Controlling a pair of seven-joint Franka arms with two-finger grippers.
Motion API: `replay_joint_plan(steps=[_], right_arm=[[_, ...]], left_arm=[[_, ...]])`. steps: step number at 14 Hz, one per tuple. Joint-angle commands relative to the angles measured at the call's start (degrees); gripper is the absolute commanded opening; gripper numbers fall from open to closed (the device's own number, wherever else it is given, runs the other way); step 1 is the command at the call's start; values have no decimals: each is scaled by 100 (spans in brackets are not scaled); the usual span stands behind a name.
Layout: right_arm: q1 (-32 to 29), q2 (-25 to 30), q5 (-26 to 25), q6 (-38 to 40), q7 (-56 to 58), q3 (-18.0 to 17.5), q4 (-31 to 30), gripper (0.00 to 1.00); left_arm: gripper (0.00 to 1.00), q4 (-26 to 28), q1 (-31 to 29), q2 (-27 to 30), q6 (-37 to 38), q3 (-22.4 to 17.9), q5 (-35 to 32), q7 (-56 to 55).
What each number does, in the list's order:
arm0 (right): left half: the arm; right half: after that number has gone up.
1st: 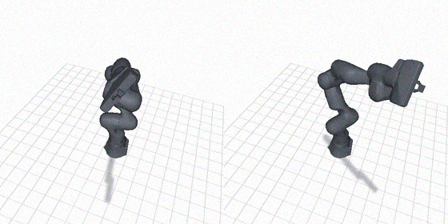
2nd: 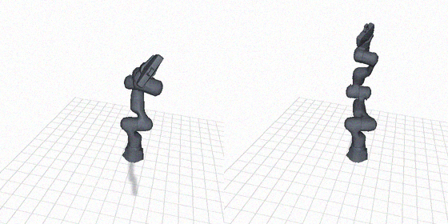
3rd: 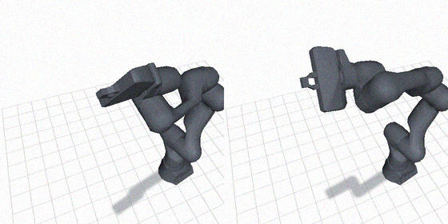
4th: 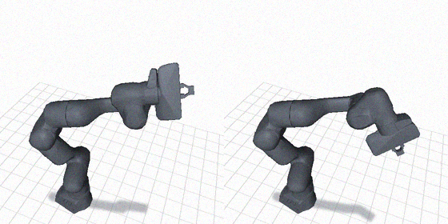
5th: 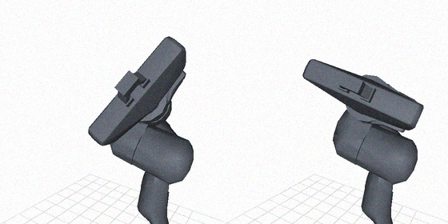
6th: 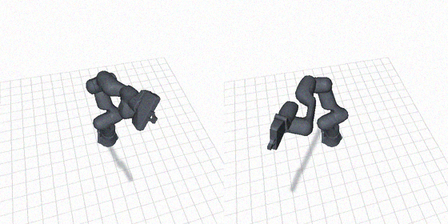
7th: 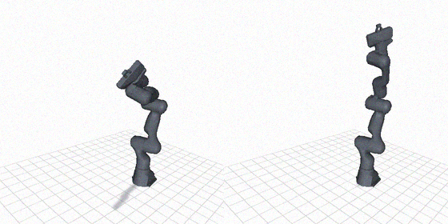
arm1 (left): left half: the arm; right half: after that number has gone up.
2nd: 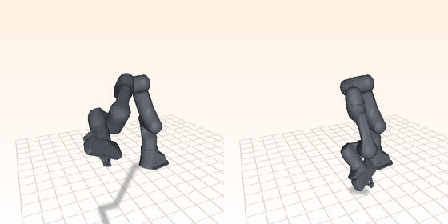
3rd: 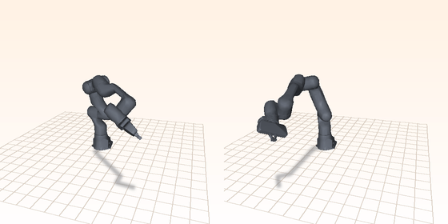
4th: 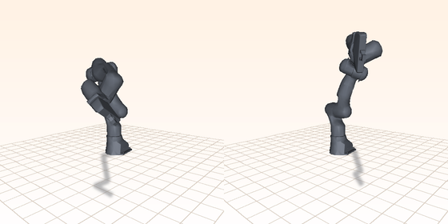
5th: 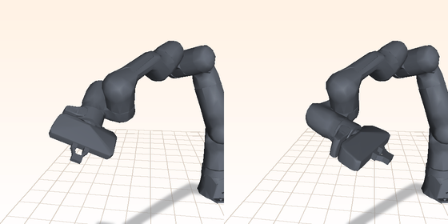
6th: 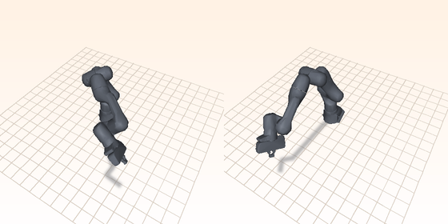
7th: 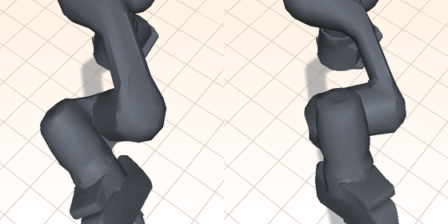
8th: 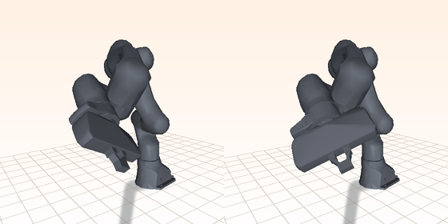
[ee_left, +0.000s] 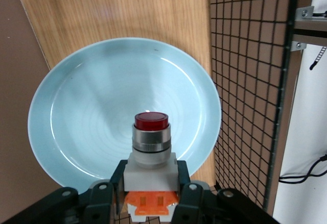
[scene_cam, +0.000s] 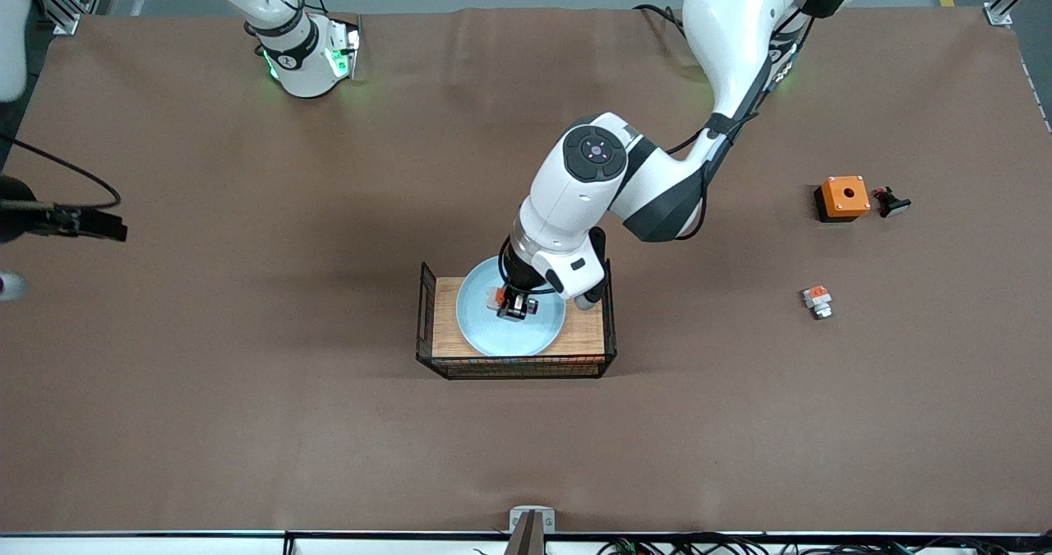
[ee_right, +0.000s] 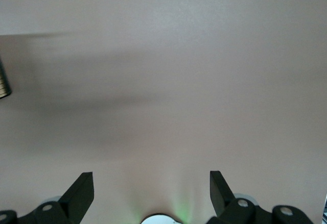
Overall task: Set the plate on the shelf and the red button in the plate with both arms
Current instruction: 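Lower the red button onto the plate and open the left gripper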
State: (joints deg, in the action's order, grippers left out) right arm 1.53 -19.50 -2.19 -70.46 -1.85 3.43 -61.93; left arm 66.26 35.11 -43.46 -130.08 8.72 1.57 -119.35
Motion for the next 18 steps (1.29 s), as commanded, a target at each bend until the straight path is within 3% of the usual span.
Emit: replay_joint_plan(steps=[1,7,12,16,18], right_arm=[[-38,534,140,-3,-52,-70,-424,100],[14,1193,210,-3,-52,-79,-1065,100],[49,2230,236,-836,-70,-70,-2602,100],[14,2381,245,-1022,-228,-53,-2798,100],[-3,2390,298,-1110,-228,-44,-2798,100]], left_arm=[[34,-201,101,-215,115,-90,-78,-98],[34,-201,93,-303,484,-90,-95,-98],[37,-192,93,-347,484,-99,-104,-98],[88,-192,49,-233,484,-99,-113,-80],[99,-192,-4,-49,510,-82,-104,-80]])
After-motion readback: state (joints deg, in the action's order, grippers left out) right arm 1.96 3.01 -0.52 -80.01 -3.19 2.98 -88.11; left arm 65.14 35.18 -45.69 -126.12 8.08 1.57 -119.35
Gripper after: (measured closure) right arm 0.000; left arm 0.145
